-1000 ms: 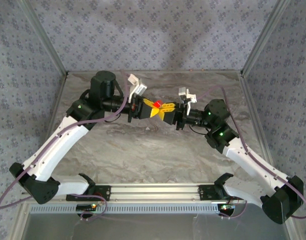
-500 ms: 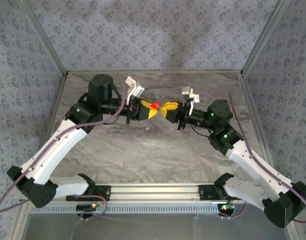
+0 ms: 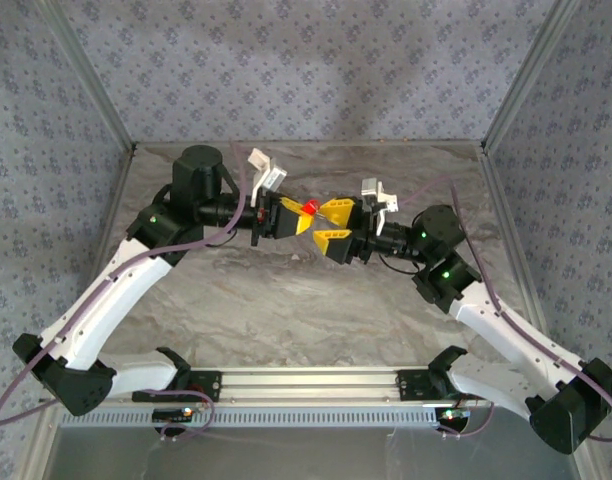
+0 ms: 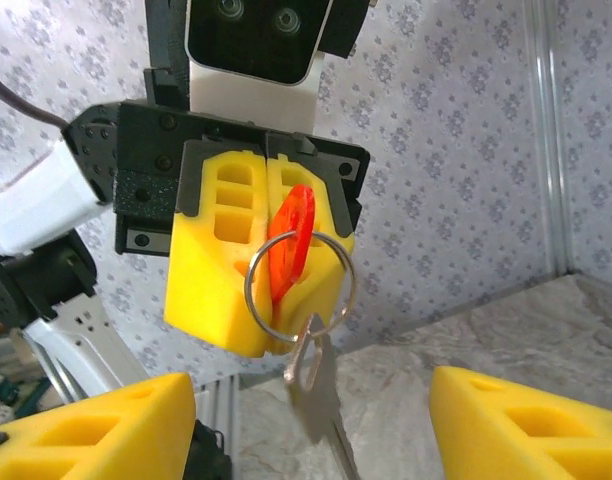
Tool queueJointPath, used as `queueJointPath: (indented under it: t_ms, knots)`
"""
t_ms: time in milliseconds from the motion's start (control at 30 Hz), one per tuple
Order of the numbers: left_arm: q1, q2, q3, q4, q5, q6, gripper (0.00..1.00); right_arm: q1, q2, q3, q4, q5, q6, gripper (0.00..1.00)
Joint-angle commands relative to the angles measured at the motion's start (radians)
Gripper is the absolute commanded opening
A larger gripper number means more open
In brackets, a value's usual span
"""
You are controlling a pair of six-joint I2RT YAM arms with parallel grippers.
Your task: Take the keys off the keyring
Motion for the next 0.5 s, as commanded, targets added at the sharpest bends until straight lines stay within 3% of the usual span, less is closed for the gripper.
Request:
queueJointPath:
  t_ms: [0,267,467]
  knots:
    - [-0.001,-0.001,0.037,0.028,0.041,-0.023,0.0,0.003,-0.019,-0.008,0.072,-0.015,-0.001,0.73]
    - [-0.016,0.011,0.053,0.031,0.048,-0.034,0.0,0.016,-0.007,-0.015,0.147,0.018,-0.007,0.76]
    - [-0.021,0.01,0.051,0.049,0.051,-0.048,0.0,0.03,0.015,-0.002,0.187,-0.013,0.0,0.72]
